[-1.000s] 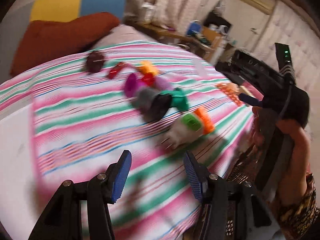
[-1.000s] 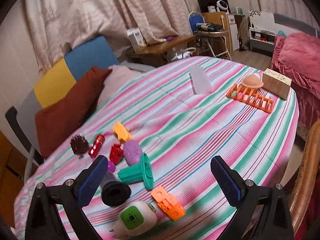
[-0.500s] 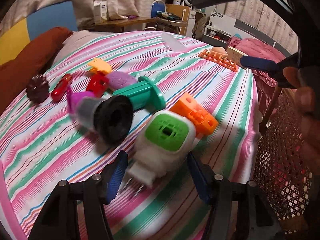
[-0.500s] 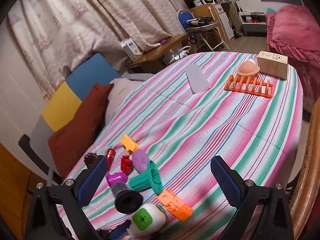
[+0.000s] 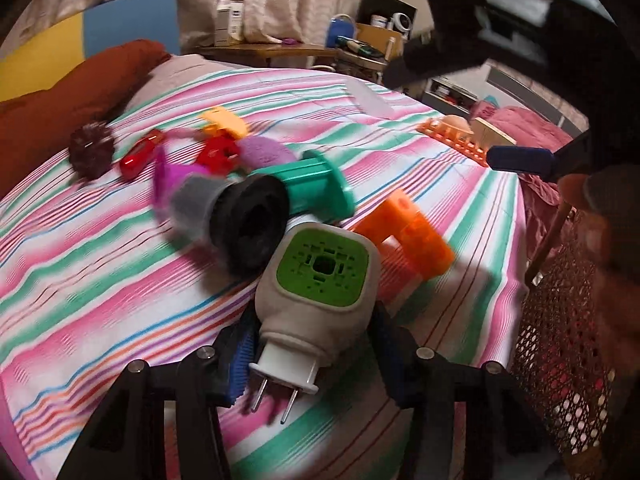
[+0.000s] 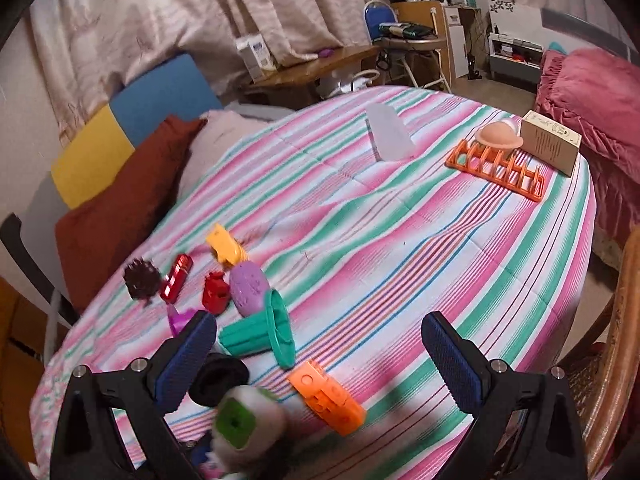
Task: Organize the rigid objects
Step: 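Grasp the white-green plug device with left tool while right tool grasps the orange block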
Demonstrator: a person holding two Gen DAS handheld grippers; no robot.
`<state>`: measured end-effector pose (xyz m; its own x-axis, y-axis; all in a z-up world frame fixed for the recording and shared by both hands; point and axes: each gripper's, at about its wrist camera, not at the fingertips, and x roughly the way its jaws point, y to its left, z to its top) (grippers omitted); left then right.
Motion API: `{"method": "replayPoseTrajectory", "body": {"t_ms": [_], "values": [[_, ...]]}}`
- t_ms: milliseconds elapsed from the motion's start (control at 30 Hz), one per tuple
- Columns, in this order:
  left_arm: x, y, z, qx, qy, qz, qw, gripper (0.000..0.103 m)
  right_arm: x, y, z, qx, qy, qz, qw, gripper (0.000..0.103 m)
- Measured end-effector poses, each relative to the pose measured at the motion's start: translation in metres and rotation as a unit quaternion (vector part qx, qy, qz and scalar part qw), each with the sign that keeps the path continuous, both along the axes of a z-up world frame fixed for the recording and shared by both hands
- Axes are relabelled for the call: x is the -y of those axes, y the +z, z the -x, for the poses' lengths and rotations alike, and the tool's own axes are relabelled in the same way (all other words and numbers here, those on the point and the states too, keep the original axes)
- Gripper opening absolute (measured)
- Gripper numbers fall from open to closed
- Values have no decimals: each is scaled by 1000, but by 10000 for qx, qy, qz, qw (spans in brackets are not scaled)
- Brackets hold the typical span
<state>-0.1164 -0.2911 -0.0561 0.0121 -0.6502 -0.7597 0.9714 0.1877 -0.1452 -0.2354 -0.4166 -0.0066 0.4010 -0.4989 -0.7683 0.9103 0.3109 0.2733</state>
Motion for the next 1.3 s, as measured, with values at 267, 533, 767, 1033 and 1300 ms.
{"method": "replayPoseTrajectory", "body": {"t_ms": [267,533,767,1033,1300], "values": [[-59,0,-24,267,743,-30,9969,53,-5,-7,-12,-260,231,-83,9994,103],[-98,-1,-38,337,1264,26,9914,52,-6,-16,-18,-613,275,-323,9972,91],[-117,2,-44,240,1402,134,9897,52,-1,-36,-27,-1173,398,-694,9899,85],[-129,7,-40,271,1363,301,9898,52,3,-55,-36,-1554,568,-983,9813,73],[-143,16,-41,197,1442,461,9883,52,2,-64,-44,-1825,709,-968,9758,43]]}}
